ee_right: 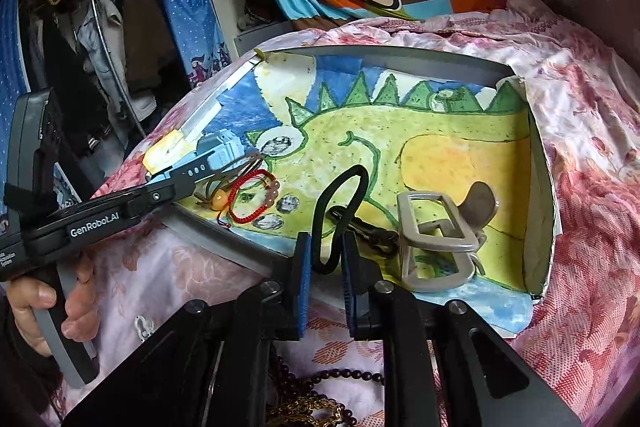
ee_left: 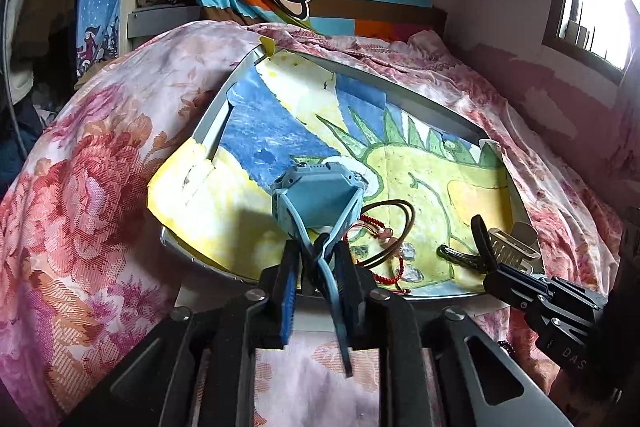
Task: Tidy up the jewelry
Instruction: 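Carry the watch into the tray with the left tool while the right tool drops the hair tie there, then move both tools back from the tray toward the white clip and bead necklace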
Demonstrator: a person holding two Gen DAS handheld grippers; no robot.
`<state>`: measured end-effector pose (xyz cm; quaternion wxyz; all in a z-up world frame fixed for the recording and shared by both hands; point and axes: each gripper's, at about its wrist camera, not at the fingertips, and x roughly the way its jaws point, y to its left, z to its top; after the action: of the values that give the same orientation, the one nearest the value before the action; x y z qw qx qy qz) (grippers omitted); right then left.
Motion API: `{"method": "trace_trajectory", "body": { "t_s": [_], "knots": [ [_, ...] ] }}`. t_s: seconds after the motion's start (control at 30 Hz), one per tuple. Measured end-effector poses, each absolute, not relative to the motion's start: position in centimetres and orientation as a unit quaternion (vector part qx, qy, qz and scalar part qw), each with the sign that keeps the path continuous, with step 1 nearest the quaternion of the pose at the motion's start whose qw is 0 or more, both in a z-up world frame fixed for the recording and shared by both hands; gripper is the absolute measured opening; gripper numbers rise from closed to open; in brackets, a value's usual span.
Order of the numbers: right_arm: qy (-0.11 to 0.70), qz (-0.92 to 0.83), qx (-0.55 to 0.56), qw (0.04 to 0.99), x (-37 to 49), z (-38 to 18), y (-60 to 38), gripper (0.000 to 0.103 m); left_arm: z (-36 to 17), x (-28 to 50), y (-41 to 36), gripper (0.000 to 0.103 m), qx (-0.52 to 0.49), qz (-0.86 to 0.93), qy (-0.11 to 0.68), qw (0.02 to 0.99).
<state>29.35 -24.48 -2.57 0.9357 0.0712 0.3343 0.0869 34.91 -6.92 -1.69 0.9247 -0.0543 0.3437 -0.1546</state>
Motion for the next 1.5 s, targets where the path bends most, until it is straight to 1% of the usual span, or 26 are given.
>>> {"method": "trace_trajectory", "body": {
  "t_s": [0.23, 0.4, 0.43, 0.47, 0.5, 0.53, 0.57, 0.6, 0.63, 0.7, 0.73, 0.77, 0.8, 0.83, 0.87, 0.9, 0.97, 1.03, 1.13, 1.3, 1.5],
  "knots": [
    [0.329, 0.081, 0.068, 0.939, 28.9, -2.1, -24.6, 0.023, -1.4, 34.9, -6.4, 0.023, -0.069, -0.152, 0.348, 0.922],
    [0.310, 0.065, 0.058, 0.947, 27.7, -0.9, -24.6, 0.035, -0.7, 34.2, -6.2, 0.026, -0.075, -0.153, 0.349, 0.921],
    [0.306, 0.063, 0.056, 0.948, 27.5, -0.6, -24.6, 0.037, -0.5, 34.0, -6.2, 0.030, -0.076, -0.156, 0.350, 0.920],
    [0.299, 0.060, 0.055, 0.951, 27.1, -0.2, -24.6, 0.040, -0.3, 33.9, -6.1, 0.038, -0.079, -0.159, 0.352, 0.919],
    [0.292, 0.055, 0.053, 0.953, 26.6, 0.2, -24.7, 0.044, 0.0, 33.5, -5.9, 0.043, -0.085, -0.161, 0.351, 0.918],
    [0.287, 0.051, 0.052, 0.955, 26.1, 0.5, -24.7, 0.046, 0.4, 33.0, -5.6, 0.054, -0.094, -0.160, 0.347, 0.919],
    [0.281, 0.048, 0.052, 0.957, 25.7, 0.9, -24.7, 0.050, 0.8, 32.6, -5.3, 0.063, -0.103, -0.160, 0.340, 0.921],
    [0.274, 0.044, 0.053, 0.959, 25.1, 1.4, -24.8, 0.054, 1.3, 32.0, -5.0, 0.067, -0.112, -0.159, 0.332, 0.923],
    [0.268, 0.040, 0.054, 0.961, 24.6, 1.8, -24.8, 0.056, 1.8, 31.4, -4.7, 0.070, -0.117, -0.157, 0.325, 0.925],
    [0.256, 0.036, 0.061, 0.964, 23.4, 2.6, -24.9, 0.064, 2.7, 30.3, -4.5, 0.071, -0.113, -0.155, 0.319, 0.928],
    [0.250, 0.038, 0.067, 0.965, 22.8, 3.1, -25.0, 0.066, 3.2, 29.8, -4.4, 0.075, -0.110, -0.154, 0.315, 0.930],
    [0.244, 0.040, 0.073, 0.966, 22.1, 3.5, -25.1, 0.070, 3.7, 29.0, -4.3, 0.082, -0.107, -0.153, 0.307, 0.933],
    [0.237, 0.038, 0.076, 0.968, 21.3, 4.1, -25.2, 0.074, 4.2, 28.0, -4.2, 0.087, -0.106, -0.151, 0.297, 0.937],
    [0.231, 0.036, 0.077, 0.969, 20.6, 4.5, -25.2, 0.076, 4.7, 27.1, -4.0, 0.094, -0.105, -0.148, 0.287, 0.941],
    [0.225, 0.034, 0.076, 0.971, 19.9, 5.0, -25.2, 0.080, 5.1, 26.5, -3.9, 0.098, -0.104, -0.145, 0.280, 0.943],
    [0.218, 0.035, 0.074, 0.973, 19.1, 5.4, -25.2, 0.085, 5.6, 25.4, -3.6, 0.098, -0.104, -0.144, 0.270, 0.946],
    [0.207, 0.036, 0.064, 0.976, 17.7, 6.2, -24.9, 0.091, 6.2, 23.7, -3.3, 0.101, -0.100, -0.140, 0.260, 0.950],
    [0.191, 0.035, 0.050, 0.980, 16.1, 7.1, -24.5, 0.094, 6.6, 21.8, -2.8, 0.103, -0.094, -0.133, 0.248, 0.955],
    [0.166, 0.035, 0.033, 0.985, 13.7, 8.4, -23.8, 0.100, 6.9, 19.4, -2.3, 0.103, -0.084, -0.124, 0.231, 0.961],
    [0.131, 0.039, 0.011, 0.991, 9.5, 9.8, -22.6, 0.101, 7.2, 16.1, -1.4, 0.103, -0.083, -0.117, 0.211, 0.967],
    [0.116, 0.033, 0.000, 0.993, 5.1, 10.4, -21.7, 0.101, 7.6, 11.9, -0.5, 0.103, -0.078, -0.117, 0.181, 0.973]
  ]
}}
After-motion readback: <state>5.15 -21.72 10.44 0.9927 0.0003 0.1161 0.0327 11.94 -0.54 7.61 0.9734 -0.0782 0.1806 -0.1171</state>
